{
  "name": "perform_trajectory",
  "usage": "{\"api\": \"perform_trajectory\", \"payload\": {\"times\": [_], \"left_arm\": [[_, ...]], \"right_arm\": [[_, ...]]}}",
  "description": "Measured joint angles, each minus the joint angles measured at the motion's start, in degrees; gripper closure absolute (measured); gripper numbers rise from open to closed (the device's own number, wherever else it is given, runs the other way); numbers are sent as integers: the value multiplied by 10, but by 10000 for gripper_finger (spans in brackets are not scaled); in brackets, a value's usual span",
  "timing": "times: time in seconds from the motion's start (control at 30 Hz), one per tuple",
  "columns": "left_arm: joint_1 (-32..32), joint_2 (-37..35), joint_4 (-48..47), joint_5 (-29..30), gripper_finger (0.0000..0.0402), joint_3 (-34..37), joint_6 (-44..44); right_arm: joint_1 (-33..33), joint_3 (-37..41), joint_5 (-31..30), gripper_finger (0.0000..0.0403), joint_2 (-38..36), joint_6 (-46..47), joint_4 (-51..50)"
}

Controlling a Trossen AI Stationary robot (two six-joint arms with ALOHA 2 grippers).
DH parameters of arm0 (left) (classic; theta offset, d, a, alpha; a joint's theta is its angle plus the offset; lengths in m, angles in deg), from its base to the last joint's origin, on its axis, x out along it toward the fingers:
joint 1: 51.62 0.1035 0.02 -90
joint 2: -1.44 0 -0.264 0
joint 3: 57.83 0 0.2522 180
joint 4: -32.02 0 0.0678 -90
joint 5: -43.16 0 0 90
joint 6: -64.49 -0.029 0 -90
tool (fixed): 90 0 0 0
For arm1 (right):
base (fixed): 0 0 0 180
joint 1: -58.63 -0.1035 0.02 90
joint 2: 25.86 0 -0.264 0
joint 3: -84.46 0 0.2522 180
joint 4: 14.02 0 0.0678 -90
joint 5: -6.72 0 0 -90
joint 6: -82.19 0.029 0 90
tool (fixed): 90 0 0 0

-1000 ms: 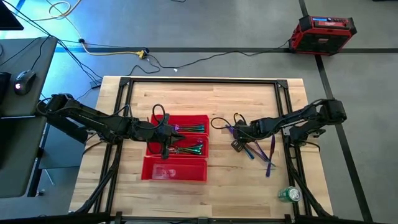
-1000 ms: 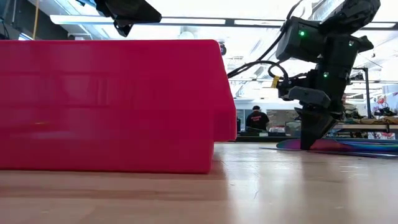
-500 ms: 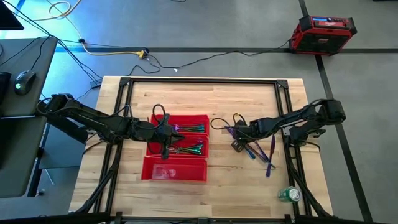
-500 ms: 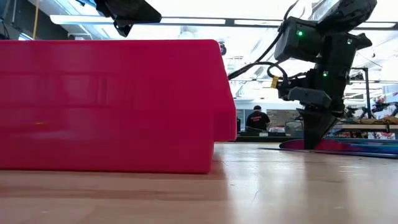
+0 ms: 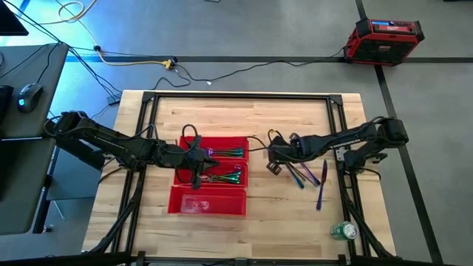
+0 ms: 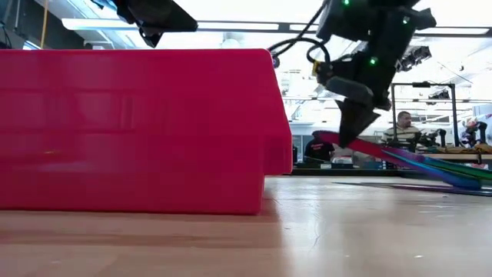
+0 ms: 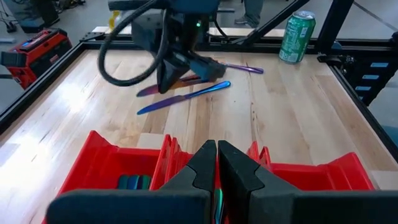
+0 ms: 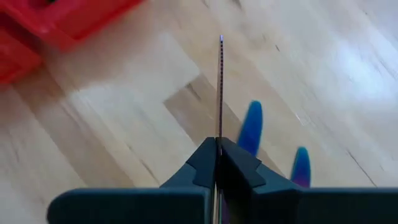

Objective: Sort silverware
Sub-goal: Put the purple table knife into the bottom red bin

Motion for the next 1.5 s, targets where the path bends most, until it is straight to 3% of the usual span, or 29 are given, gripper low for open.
{"api": "perform_trajectory", "payload": {"times": [0.4,0.73,0.9,1.07,1.37,1.5], "left_arm": [[0,0,1,0,402,0,3],[0,0,4,0,402,0,4],[0,0,4,0,402,0,4],[0,0,4,0,402,0,4],[0,0,3,0,402,0,4],[0,0,3,0,402,0,4]], "right_arm": [[17,101,94,396,0,18,43],[16,122,96,278,-1,0,87],[16,123,100,254,-1,-12,94],[16,123,97,281,-1,-14,92],[16,121,88,392,16,-28,91],[11,110,86,399,11,-27,74]]}}
